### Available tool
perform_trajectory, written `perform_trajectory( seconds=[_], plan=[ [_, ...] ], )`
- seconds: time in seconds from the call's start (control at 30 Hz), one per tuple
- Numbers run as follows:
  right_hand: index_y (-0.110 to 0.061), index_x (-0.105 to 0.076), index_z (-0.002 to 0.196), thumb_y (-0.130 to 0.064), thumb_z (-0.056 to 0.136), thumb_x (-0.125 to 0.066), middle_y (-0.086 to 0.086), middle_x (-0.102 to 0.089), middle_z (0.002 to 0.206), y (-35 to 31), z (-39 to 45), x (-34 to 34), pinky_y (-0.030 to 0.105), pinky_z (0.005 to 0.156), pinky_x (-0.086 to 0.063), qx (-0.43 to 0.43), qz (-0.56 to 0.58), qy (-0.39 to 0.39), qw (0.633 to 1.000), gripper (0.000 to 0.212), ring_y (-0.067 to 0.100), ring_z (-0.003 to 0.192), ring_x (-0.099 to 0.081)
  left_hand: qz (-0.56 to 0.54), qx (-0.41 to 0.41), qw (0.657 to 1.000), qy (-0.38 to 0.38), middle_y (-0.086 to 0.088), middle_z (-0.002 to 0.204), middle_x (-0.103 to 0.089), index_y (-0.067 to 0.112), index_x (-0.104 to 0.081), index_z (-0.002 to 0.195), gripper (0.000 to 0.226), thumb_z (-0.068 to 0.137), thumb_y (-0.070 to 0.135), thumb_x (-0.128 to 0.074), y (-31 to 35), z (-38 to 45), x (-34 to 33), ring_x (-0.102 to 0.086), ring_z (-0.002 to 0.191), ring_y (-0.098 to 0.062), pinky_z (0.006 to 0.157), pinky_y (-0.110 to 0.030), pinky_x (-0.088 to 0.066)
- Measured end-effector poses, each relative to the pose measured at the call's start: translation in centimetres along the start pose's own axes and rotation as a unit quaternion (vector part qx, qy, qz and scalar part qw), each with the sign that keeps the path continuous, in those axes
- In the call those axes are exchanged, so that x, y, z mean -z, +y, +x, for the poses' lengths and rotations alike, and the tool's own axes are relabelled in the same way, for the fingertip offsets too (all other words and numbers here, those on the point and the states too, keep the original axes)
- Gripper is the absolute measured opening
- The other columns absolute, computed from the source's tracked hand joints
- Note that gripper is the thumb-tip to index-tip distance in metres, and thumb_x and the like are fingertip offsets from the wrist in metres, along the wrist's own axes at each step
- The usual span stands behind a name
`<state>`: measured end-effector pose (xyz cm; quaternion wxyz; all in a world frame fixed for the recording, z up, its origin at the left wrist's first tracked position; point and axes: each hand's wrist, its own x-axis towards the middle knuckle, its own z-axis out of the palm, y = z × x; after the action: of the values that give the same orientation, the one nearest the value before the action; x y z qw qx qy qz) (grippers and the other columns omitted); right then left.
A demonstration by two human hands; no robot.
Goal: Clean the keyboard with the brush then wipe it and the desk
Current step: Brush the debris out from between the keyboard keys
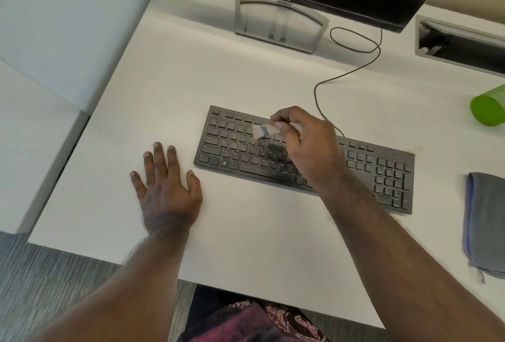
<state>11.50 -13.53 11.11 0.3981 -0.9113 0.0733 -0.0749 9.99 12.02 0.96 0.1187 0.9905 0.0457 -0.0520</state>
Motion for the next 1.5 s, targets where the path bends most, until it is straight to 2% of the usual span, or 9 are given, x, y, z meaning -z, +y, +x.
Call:
perform_trajectory(
  seconds=[0.1, 0.23, 0.47, 0.6, 0.83, 0.97, 1.3, 1.43, 1.5],
  plan=[
    [-0.021, -0.071, 0.103, -0.017, 0.096, -0.060, -0.017, -0.070, 0.091, -0.1, 0.3, 0.4, 0.011, 0.060, -0.045, -0.007, 0.021, 0.042, 0.999, 0.014, -0.001, 0.070, -0.063, 0.002, 0.000, 1.000, -0.002, -0.003, 0.172, -0.001, 0.018, -0.014, 0.164, 0.076, 0.094, 0.046, -0.024, 0.0, 0.0, 0.0, 0.000, 0.158, -0.024, 0.126, -0.054, 0.002],
    [-0.027, -0.070, 0.102, -0.021, 0.096, -0.060, -0.015, -0.070, 0.087, 0.0, -0.1, 0.3, 0.022, 0.045, -0.041, 0.009, 0.018, -0.021, 1.000, 0.013, 0.005, 0.056, -0.056, 0.002, 0.001, 1.000, -0.001, -0.002, 0.172, -0.001, 0.019, -0.014, 0.164, 0.076, 0.094, 0.046, -0.024, -0.1, 0.0, -0.1, 0.000, 0.159, -0.023, 0.126, -0.053, 0.002],
    [-0.022, -0.071, 0.102, -0.016, 0.095, -0.061, -0.018, -0.070, 0.090, 0.1, 0.6, 0.7, 0.015, 0.060, -0.049, -0.020, 0.057, 0.029, 0.998, 0.014, -0.002, 0.072, -0.063, 0.001, 0.001, 1.000, 0.001, -0.002, 0.172, -0.001, 0.019, -0.014, 0.164, 0.075, 0.094, 0.046, -0.025, -0.1, 0.0, -0.2, 0.000, 0.159, -0.023, 0.127, -0.053, 0.002],
    [-0.030, -0.070, 0.101, -0.022, 0.096, -0.061, -0.014, -0.069, 0.081, 0.1, -0.2, 0.5, 0.015, 0.043, -0.032, 0.013, -0.014, -0.053, 0.998, 0.013, 0.006, 0.047, -0.047, 0.001, 0.001, 1.000, 0.001, -0.002, 0.172, -0.001, 0.019, -0.014, 0.164, 0.075, 0.095, 0.046, -0.024, -0.1, 0.0, -0.2, 0.000, 0.159, -0.023, 0.127, -0.054, 0.002],
    [-0.032, -0.068, 0.100, -0.022, 0.095, -0.062, -0.018, -0.071, 0.090, -0.4, 0.6, 1.6, 0.028, 0.063, -0.054, -0.011, -0.019, -0.031, 0.999, 0.012, 0.003, 0.077, -0.065, -0.002, -0.002, 1.000, 0.009, -0.004, 0.172, -0.005, 0.018, -0.017, 0.163, 0.074, 0.095, 0.044, -0.027, -0.1, 0.0, -0.2, -0.003, 0.159, -0.025, 0.126, -0.056, -0.001],
    [-0.033, -0.069, 0.099, -0.021, 0.095, -0.063, -0.023, -0.071, 0.091, -1.0, 0.4, 1.3, 0.016, 0.065, -0.050, 0.011, -0.034, -0.086, 0.996, 0.014, -0.007, 0.079, -0.062, -0.001, -0.001, 1.000, 0.005, -0.003, 0.172, -0.003, 0.018, -0.016, 0.164, 0.075, 0.095, 0.045, -0.026, -0.1, 0.0, -0.2, -0.001, 0.159, -0.024, 0.126, -0.055, 0.000],
    [-0.034, -0.069, 0.096, -0.025, 0.095, -0.063, -0.018, -0.071, 0.089, 0.3, 1.2, 3.9, 0.033, 0.065, -0.059, -0.049, -0.045, -0.035, 0.997, 0.011, 0.009, 0.074, -0.067, -0.002, -0.001, 1.000, 0.008, -0.003, 0.172, -0.004, 0.017, -0.017, 0.164, 0.075, 0.095, 0.045, -0.026, -0.1, -0.1, -0.2, -0.002, 0.159, -0.024, 0.126, -0.055, 0.000],
    [-0.034, -0.069, 0.095, -0.025, 0.095, -0.063, -0.015, -0.070, 0.081, 0.5, 0.7, 3.2, 0.025, 0.050, -0.048, -0.032, -0.051, -0.064, 0.996, 0.011, 0.009, 0.051, -0.055, -0.003, -0.002, 1.000, 0.011, -0.004, 0.172, -0.005, 0.017, -0.018, 0.163, 0.075, 0.095, 0.045, -0.026, 0.0, -0.1, -0.2, -0.003, 0.158, -0.025, 0.126, -0.056, -0.001],
    [-0.032, -0.070, 0.096, -0.023, 0.095, -0.063, -0.017, -0.070, 0.084, 0.9, 0.9, 3.1, 0.022, 0.057, -0.050, -0.040, -0.048, -0.023, 0.998, 0.012, 0.003, 0.061, -0.060, -0.002, -0.003, 1.000, 0.009, -0.004, 0.172, -0.004, 0.017, -0.017, 0.163, 0.075, 0.095, 0.045, -0.025, 0.0, 0.0, -0.1, -0.003, 0.158, -0.025, 0.126, -0.055, -0.001]
  ],
)
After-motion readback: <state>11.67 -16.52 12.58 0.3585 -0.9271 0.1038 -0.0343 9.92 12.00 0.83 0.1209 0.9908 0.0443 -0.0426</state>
